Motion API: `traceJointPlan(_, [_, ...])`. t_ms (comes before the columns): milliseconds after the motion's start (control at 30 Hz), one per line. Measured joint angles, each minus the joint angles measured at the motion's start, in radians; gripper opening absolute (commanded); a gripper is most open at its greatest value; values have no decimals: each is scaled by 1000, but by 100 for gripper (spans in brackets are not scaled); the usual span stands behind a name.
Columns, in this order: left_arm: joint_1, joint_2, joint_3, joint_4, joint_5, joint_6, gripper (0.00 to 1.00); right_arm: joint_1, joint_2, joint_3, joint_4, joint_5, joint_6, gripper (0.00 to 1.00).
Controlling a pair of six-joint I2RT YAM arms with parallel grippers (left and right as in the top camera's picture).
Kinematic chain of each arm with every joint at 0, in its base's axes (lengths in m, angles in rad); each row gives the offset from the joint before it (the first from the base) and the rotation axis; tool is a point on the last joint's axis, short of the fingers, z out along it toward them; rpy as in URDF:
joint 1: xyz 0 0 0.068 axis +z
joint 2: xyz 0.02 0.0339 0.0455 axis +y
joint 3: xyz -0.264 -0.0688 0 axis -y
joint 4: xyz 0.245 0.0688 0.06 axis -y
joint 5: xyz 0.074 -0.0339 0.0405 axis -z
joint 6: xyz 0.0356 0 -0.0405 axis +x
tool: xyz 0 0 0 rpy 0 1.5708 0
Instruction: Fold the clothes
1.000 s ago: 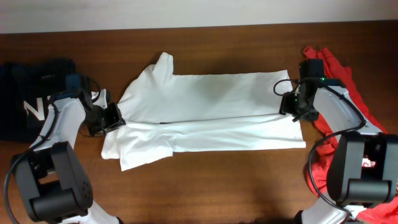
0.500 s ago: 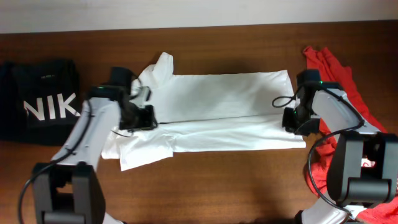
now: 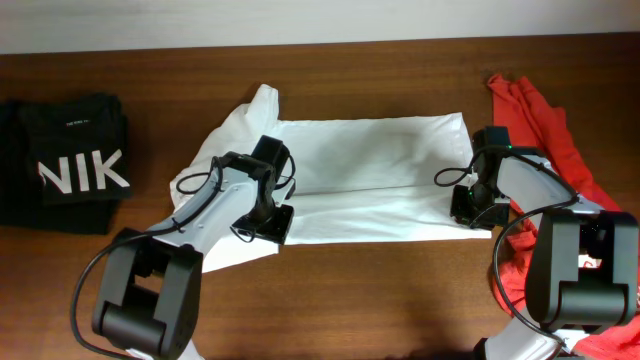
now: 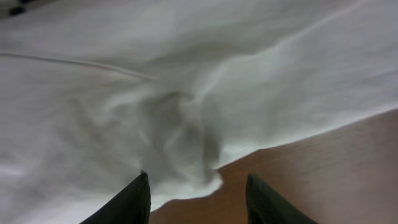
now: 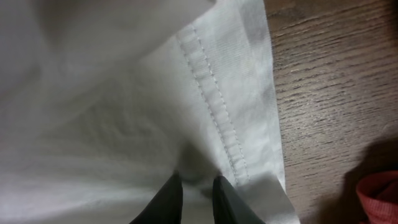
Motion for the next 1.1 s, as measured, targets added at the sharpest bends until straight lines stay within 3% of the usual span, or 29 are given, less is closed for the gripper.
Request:
traceJointPlan(200, [0,2,-36,23,-33,3,39,0,0,0,0,0,0,21])
traceJointPlan(267, [0,6,-53,39,-37,3,24,0,0,0,0,0,0,21])
traceJointPlan(333, [0,11,-54,45,-40,0,0,0,0,0,0,0,0,21])
traceJointPlan(467, [0,13,-54,43,-41,4,0,0,0,0,0,0,0,21])
traceJointPlan(567, [3,17,5,-52,-80,4,0,0,0,0,0,0,0,21])
traceJointPlan(633, [20,21,115,-74,-146,4,3,0,0,0,0,0,0,21])
traceJointPlan(667, [31,21,160,-61,-168,4,22,0,0,0,0,0,0,21])
traceJointPlan(700, [45,21,211,-25,-191,5,23,0,0,0,0,0,0,21])
traceJointPlan(733, [56,21,238,22,-203,7,31,0,0,0,0,0,0,21])
traceJointPlan(800, [71,21,270,110,-224,7,63,0,0,0,0,0,0,21])
traceJointPlan(833, [72,22,271,120,-229,6,67,0,0,0,0,0,0,21])
traceJointPlan(967, [71,40,271,49,-233,7,57,0,0,0,0,0,0,21])
traceJointPlan(1033, [74,45,271,-27,-232,-7,51,0,0,0,0,0,0,21])
traceJointPlan(1100, [95,45,272,-150,-235,-53,51,0,0,0,-3,0,0,22])
